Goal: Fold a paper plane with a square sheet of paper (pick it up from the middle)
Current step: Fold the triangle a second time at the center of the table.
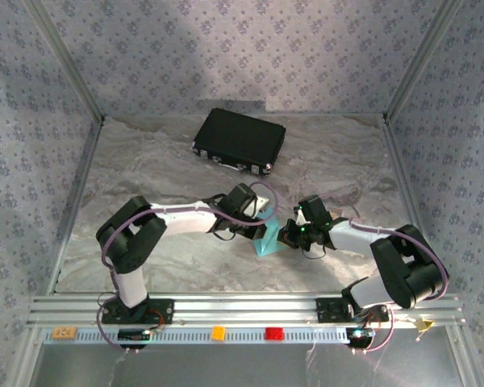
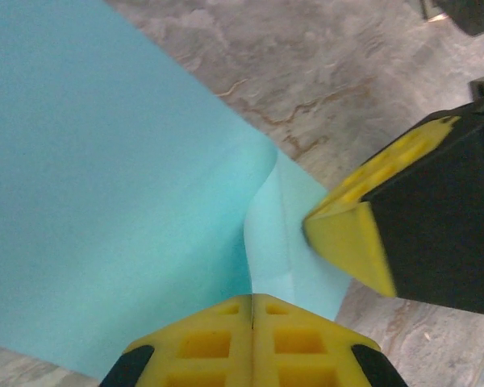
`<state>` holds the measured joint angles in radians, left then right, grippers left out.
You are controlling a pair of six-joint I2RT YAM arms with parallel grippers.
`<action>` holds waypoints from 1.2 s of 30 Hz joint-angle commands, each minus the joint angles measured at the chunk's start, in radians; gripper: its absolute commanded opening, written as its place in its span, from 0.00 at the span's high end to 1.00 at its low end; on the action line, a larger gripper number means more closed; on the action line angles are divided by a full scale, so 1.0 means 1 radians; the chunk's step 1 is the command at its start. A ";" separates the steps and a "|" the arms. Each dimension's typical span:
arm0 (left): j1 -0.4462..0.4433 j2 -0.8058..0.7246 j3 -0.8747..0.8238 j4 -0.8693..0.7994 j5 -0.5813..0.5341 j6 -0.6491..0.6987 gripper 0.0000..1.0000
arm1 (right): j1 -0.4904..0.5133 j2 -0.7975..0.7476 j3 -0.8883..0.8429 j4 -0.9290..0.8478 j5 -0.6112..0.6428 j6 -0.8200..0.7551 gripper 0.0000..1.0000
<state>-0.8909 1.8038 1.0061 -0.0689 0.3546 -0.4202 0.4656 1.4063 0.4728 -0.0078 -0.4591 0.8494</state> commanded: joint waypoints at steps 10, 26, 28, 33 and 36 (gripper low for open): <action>0.012 0.040 -0.005 -0.045 -0.056 0.023 1.00 | 0.010 0.014 0.011 -0.068 0.050 0.018 0.97; 0.011 0.066 -0.018 -0.028 -0.055 0.020 1.00 | 0.038 -0.020 0.058 0.006 0.009 0.032 0.94; 0.012 0.062 -0.014 -0.028 -0.054 0.020 1.00 | 0.041 -0.001 0.059 0.004 0.011 0.029 0.94; 0.012 0.040 -0.008 -0.029 -0.049 0.021 1.00 | 0.041 0.051 0.035 -0.043 0.060 0.030 0.96; 0.012 0.013 -0.009 -0.023 -0.061 0.020 1.00 | 0.039 0.063 0.014 -0.055 0.077 0.033 0.96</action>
<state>-0.8825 1.8477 1.0050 -0.0784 0.3038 -0.4122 0.4995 1.4437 0.5114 -0.0078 -0.4309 0.8715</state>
